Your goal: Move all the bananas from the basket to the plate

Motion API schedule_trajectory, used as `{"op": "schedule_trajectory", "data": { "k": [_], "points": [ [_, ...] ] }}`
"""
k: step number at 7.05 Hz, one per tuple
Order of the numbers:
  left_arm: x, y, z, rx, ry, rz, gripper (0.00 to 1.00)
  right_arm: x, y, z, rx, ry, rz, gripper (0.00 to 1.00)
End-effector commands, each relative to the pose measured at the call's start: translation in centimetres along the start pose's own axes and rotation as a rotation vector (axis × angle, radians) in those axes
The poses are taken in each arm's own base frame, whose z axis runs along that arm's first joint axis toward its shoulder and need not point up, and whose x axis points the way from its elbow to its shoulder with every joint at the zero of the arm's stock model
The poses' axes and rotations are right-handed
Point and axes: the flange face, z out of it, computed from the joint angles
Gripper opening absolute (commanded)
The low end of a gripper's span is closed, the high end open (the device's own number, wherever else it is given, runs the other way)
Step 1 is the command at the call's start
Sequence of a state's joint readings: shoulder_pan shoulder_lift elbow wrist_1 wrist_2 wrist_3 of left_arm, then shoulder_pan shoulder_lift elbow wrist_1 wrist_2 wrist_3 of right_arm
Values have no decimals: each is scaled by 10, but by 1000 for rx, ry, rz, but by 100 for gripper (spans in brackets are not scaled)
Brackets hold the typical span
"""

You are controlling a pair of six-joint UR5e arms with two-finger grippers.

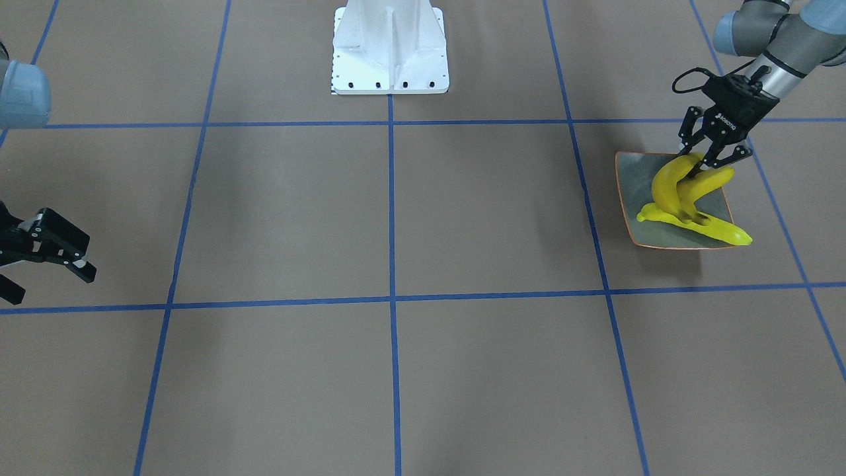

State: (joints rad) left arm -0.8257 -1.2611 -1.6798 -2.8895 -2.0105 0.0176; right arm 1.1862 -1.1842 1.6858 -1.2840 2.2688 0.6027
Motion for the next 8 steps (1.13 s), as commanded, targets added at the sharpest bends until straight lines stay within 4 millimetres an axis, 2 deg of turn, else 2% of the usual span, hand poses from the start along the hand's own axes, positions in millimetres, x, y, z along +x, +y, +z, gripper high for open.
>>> {"op": "schedule_trajectory", "data": {
  "k": [1, 2, 3, 4, 6, 7, 8],
  "points": [
    [0, 3, 3, -8, -4, 9, 26, 1, 1, 1, -1, 0, 2, 100],
    [-1, -1, 5, -2, -4, 11, 53, 1, 0, 0, 1, 0, 2, 100],
    [-1, -4, 5, 5, -1, 9, 86, 2, 2, 1, -3, -2, 2, 100],
    [0, -6, 5, 9, 8, -8, 100, 2, 2, 0, -3, -3, 3, 100],
    [3, -26, 2, 56, 32, -78, 100, 2, 2, 0, -1, -4, 1, 100],
    [12, -44, -6, 80, 113, -125, 100, 2, 2, -1, 0, -5, 2, 100],
    [21, -68, -18, 108, 168, -223, 100, 13, 5, -6, -16, -27, 21, 100]
  ]
}}
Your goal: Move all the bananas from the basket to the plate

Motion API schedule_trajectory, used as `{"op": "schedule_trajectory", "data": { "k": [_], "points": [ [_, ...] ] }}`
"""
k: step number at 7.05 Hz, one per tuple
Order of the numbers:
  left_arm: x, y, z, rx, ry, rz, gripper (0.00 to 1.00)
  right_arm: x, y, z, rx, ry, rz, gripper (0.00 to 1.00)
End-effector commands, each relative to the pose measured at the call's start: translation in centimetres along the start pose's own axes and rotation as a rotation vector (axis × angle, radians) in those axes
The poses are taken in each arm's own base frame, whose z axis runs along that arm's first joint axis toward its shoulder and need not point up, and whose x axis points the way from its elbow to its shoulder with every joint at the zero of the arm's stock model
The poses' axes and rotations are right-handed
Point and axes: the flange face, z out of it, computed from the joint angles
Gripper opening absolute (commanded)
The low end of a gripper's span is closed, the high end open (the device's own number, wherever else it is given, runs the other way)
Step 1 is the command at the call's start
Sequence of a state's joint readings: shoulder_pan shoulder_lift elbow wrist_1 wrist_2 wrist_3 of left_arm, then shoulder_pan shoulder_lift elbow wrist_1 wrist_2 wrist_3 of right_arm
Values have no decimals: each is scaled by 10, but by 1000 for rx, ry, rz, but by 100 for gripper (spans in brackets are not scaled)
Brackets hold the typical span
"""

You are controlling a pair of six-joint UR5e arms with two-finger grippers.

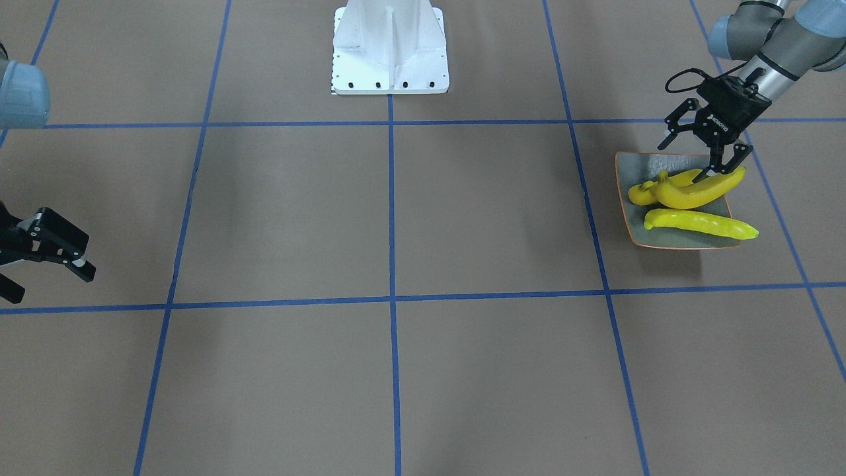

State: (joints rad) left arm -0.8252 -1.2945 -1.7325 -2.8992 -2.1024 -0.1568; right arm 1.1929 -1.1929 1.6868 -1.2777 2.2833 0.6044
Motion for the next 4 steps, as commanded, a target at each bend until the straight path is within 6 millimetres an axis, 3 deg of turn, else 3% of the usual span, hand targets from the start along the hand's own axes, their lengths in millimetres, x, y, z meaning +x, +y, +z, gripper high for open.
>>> {"op": "schedule_trajectory", "data": {
  "k": [1, 3, 4],
  "points": [
    [23, -47, -16, 62, 92, -235, 100, 34, 9, -18, -15, -31, 35, 100],
    [25, -86, -15, 115, 120, -475, 100, 89, 50, -37, -11, 8, 17, 100],
    [11, -86, -21, 99, 79, -573, 100, 127, 78, -42, -27, 37, -16, 100]
  ]
}}
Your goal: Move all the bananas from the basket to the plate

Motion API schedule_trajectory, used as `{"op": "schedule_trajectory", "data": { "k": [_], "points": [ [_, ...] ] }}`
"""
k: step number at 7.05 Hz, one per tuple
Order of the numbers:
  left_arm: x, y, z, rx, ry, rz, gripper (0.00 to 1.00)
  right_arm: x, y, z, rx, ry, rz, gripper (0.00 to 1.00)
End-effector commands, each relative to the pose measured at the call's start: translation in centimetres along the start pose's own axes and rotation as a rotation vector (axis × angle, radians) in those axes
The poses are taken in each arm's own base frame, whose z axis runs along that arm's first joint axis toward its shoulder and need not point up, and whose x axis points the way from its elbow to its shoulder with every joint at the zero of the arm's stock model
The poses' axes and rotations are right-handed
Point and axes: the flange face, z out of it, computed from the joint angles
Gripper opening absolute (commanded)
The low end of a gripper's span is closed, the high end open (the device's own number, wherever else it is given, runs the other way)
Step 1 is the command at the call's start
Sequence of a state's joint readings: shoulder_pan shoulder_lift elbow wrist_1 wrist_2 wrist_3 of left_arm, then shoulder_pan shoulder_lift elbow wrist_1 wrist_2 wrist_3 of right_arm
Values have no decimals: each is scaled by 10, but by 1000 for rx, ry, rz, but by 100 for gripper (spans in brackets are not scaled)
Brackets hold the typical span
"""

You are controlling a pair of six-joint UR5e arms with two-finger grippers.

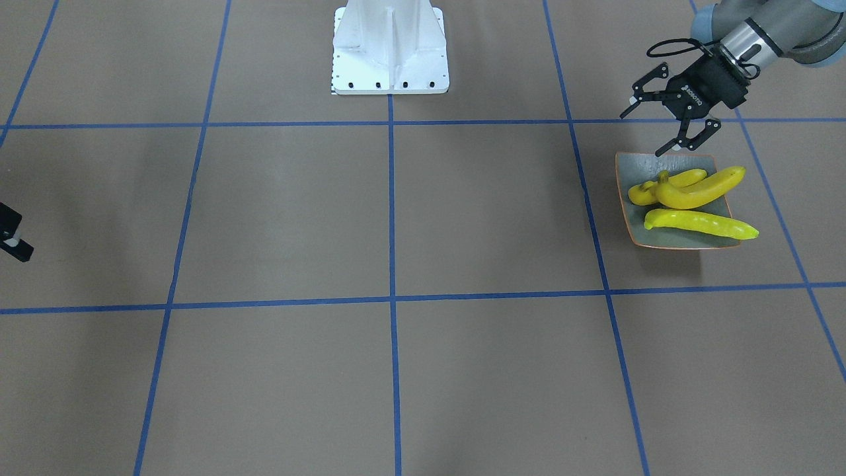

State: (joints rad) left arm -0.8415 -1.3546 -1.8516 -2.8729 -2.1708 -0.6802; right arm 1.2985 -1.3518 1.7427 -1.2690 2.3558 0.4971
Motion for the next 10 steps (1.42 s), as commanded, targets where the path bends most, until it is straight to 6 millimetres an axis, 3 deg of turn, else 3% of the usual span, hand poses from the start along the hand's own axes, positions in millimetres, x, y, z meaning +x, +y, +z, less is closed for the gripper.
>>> {"op": "schedule_trajectory", "data": {
  "k": [1, 2, 4, 6, 7, 8, 10],
  "points": [
    [-3, -32, -8, 7, -59, -152, 100, 89, 64, -14, -32, 65, -71, 100],
    [4, -44, -10, 12, -65, -156, 100, 140, 103, -23, -56, 96, -126, 100],
    [5, -46, -12, 19, -65, -153, 100, 242, 178, -49, -90, 146, -195, 100],
    [6, -47, -13, 24, -66, -151, 100, 346, 227, -39, -150, 147, -220, 100],
    [6, -48, -13, 26, -67, -150, 100, 384, 248, -30, -175, 128, -210, 100],
    [6, -48, -13, 27, -68, -150, 100, 405, 265, -16, -195, 99, -181, 100],
    [7, -48, -13, 29, -68, -147, 100, 451, 282, 15, -203, 108, -178, 100]
  ]
}}
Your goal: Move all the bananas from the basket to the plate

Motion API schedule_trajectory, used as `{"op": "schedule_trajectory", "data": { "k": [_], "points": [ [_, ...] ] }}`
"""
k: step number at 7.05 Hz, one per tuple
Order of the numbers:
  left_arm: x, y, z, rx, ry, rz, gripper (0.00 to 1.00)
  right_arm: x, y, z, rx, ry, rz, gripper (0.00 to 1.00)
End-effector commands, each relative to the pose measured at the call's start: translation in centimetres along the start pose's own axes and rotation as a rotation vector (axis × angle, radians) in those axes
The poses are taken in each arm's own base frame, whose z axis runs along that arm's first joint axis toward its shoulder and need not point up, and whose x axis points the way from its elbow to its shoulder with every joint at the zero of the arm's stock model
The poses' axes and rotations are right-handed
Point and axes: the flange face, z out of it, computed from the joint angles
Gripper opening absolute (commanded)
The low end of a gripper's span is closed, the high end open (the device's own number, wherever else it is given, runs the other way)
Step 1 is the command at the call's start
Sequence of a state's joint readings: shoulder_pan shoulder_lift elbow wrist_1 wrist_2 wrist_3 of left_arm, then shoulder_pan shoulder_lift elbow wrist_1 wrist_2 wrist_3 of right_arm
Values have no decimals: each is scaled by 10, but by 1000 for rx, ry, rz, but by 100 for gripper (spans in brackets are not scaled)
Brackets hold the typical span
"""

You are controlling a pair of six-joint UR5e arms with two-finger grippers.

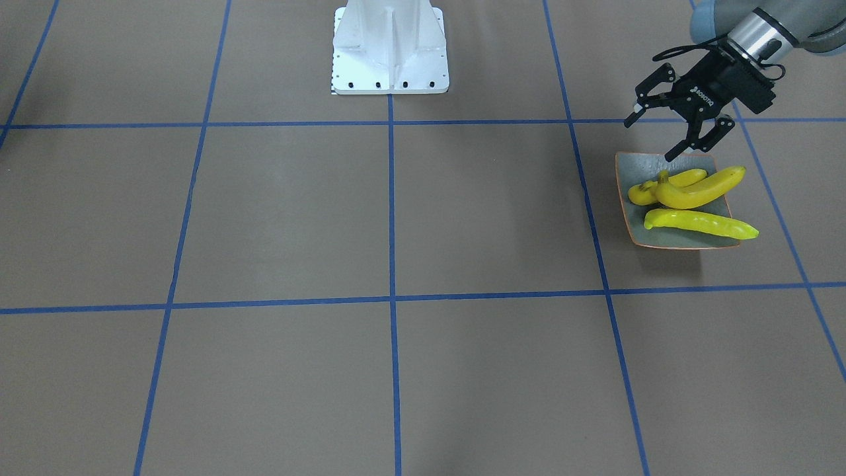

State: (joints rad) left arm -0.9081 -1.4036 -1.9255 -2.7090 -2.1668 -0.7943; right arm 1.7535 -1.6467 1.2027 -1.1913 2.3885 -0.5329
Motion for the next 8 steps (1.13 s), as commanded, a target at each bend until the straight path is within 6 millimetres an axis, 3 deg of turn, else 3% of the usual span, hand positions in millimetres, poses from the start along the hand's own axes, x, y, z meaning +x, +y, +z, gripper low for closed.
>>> {"op": "schedule_trajectory", "data": {
  "k": [1, 2, 3, 4, 5, 6, 8],
  "points": [
    [2, -1, -1, 3, 2, 4, 100, 30, 15, 30, -17, -5, 13, 99],
    [1, 0, -1, 2, 1, 3, 100, 30, 13, 29, -17, -3, 19, 96],
    [2, -1, -2, 4, 3, 5, 100, 29, 7, 26, -9, 0, 49, 79],
    [2, -1, -2, 5, 2, 6, 100, 27, 2, 23, -4, 3, 56, 51],
    [2, -1, -3, 6, 3, 7, 100, 25, 0, 25, -7, 0, 51, 43],
    [2, -1, -3, 6, 3, 8, 100, 24, -2, 27, -11, -3, 45, 50],
    [3, -1, -3, 8, 5, 10, 100, 21, -1, 32, -20, -2, 30, 87]
  ]
}}
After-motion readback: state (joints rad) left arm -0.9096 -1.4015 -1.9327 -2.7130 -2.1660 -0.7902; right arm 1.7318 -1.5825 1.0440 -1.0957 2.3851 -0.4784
